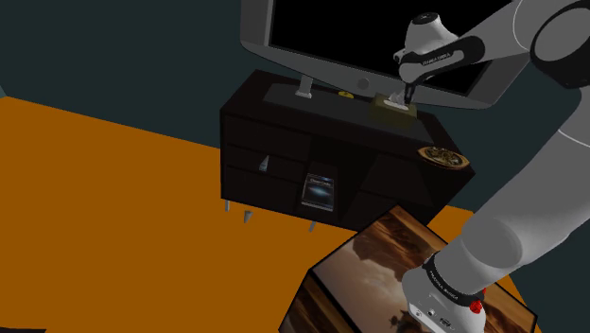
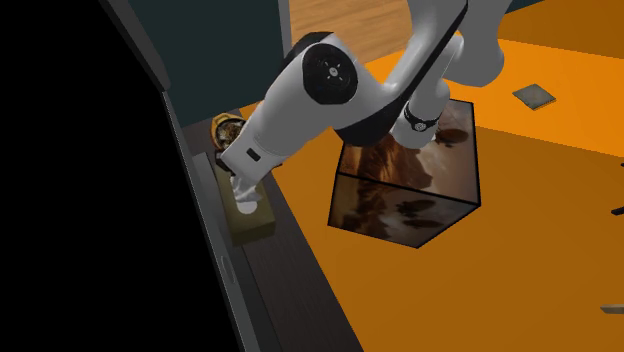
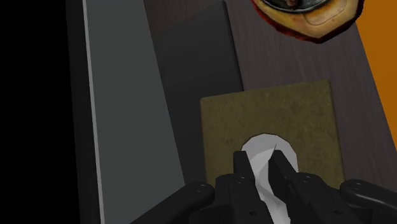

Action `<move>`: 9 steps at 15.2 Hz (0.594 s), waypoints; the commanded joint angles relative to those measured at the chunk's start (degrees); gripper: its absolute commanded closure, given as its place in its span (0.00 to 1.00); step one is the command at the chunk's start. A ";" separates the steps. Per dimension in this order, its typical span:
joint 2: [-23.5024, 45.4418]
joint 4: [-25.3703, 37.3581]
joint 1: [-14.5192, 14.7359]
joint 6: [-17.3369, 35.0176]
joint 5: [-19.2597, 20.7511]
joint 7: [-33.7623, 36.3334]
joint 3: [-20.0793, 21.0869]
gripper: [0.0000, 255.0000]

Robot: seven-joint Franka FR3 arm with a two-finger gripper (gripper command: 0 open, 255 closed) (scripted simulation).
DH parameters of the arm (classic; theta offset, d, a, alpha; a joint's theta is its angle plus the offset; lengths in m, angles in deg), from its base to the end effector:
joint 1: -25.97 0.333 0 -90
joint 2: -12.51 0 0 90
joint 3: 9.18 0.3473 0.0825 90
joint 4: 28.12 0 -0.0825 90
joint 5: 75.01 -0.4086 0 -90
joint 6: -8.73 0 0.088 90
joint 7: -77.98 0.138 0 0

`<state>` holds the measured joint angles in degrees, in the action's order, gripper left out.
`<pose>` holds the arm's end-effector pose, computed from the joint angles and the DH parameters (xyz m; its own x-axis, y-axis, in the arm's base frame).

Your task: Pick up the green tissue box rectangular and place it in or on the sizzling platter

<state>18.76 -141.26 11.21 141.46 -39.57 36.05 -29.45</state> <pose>0.5107 -0.3811 0.4385 0.8749 0.3982 -0.2756 0.4840 -0.7349 0.4750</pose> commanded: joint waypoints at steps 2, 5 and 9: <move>-0.88 1.20 0.15 -1.90 -0.61 -1.14 0.17 1.00; -1.42 2.15 0.24 -3.24 -1.05 -1.97 0.26 1.00; -4.60 -0.87 -2.32 -0.91 -0.78 -6.20 -2.00 1.00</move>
<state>15.00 -140.93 9.56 139.57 -40.62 30.73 -30.83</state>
